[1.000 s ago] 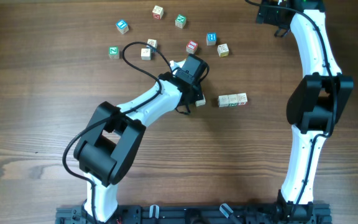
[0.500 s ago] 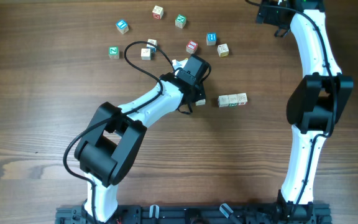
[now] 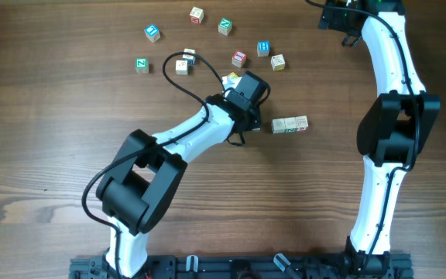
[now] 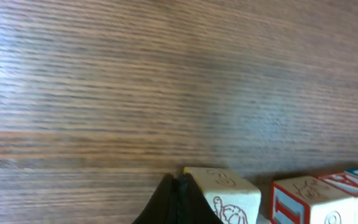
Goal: Form a horizontal line
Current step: 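Lower the 3 block onto the table beside the row's left end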
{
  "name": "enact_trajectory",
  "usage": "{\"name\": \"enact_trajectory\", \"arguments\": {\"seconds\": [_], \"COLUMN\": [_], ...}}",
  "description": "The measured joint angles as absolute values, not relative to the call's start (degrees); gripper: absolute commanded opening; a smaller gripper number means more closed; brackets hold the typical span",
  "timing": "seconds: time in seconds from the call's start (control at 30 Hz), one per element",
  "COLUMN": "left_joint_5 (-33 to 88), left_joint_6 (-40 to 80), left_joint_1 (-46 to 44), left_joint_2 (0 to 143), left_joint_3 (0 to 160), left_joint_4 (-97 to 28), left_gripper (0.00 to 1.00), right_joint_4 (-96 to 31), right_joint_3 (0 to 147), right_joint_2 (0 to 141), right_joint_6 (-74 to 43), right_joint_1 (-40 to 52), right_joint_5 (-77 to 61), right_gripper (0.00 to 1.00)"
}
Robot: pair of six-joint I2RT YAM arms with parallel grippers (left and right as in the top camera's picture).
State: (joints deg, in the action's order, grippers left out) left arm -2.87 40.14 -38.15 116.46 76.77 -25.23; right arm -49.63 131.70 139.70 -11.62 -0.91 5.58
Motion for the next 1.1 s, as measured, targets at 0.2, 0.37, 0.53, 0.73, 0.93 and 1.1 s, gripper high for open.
{"name": "enact_trajectory", "arguments": {"seconds": [0.2,0.37,0.53,0.73,0.93,1.1], "left_joint_5": [-2.87,-3.88,-9.32,-11.64,-11.79,-11.77], "left_joint_6": [39.88,39.75,39.75,39.05,36.05,35.75], "left_joint_1": [-39.44,-39.44,-39.44,-39.44,-39.44,-39.44], "left_joint_2": [116.46,116.46,116.46,116.46,116.46,116.46], "left_joint_3": [76.77,76.77,76.77,76.77,76.77,76.77], "left_joint_4": [-25.28,-25.26,-23.68,-22.35,-22.92,-23.29], "left_gripper": [0.04,0.04,0.06,0.05,0.05,0.04], "right_joint_4": [-49.63,-49.63,-49.63,-49.63,-49.63,-49.63], "right_joint_3": [131.70,131.70,131.70,131.70,131.70,131.70], "right_joint_2": [139.70,139.70,139.70,139.70,139.70,139.70], "right_joint_6": [-11.62,-11.62,-11.62,-11.62,-11.62,-11.62], "right_joint_1": [-0.91,-0.91,-0.91,-0.91,-0.91,-0.91], "right_joint_5": [5.58,5.58,5.61,5.58,5.58,5.58], "right_gripper": [1.00,1.00,0.99,1.00,1.00,1.00]}}
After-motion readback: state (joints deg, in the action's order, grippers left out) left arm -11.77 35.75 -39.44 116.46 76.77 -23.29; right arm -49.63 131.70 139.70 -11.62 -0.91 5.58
